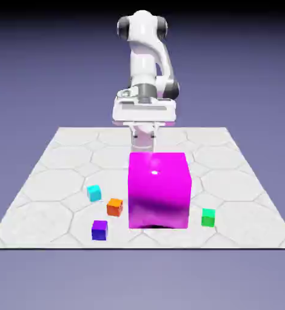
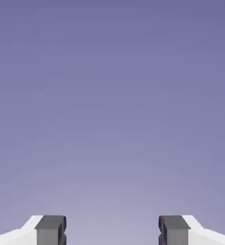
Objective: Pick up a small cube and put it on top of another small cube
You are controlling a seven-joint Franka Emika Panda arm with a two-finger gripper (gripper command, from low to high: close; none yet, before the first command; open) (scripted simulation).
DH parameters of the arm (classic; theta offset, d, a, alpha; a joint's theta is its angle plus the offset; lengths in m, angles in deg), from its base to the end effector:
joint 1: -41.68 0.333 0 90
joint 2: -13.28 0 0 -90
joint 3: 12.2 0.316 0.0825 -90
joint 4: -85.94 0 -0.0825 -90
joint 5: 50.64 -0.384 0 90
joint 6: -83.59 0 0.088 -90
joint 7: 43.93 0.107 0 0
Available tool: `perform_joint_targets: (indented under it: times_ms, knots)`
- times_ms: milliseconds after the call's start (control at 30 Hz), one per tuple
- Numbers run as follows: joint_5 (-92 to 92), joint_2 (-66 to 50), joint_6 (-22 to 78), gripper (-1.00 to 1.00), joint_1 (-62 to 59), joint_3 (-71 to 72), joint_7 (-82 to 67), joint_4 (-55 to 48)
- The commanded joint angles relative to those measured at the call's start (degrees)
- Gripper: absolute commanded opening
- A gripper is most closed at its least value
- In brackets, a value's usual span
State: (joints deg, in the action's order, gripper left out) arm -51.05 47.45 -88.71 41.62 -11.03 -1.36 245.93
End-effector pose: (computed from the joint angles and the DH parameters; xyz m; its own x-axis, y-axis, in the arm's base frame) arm 0.3886 0.0072 0.4730 0.5150 -0.6675 0.5378 -0.4572 -0.7446 -0.4863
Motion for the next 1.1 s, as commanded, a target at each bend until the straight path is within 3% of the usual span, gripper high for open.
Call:
perform_joint_targets:
  times_ms: [0,1067]
  knots:
    - [-1.57,-1.45,1.76,0.0,0.17,-0.94,-2.5,-1.04]
    - [-51.61,-47.81,57.95,0.0,5.63,-30.94,-82.23,-34.3]
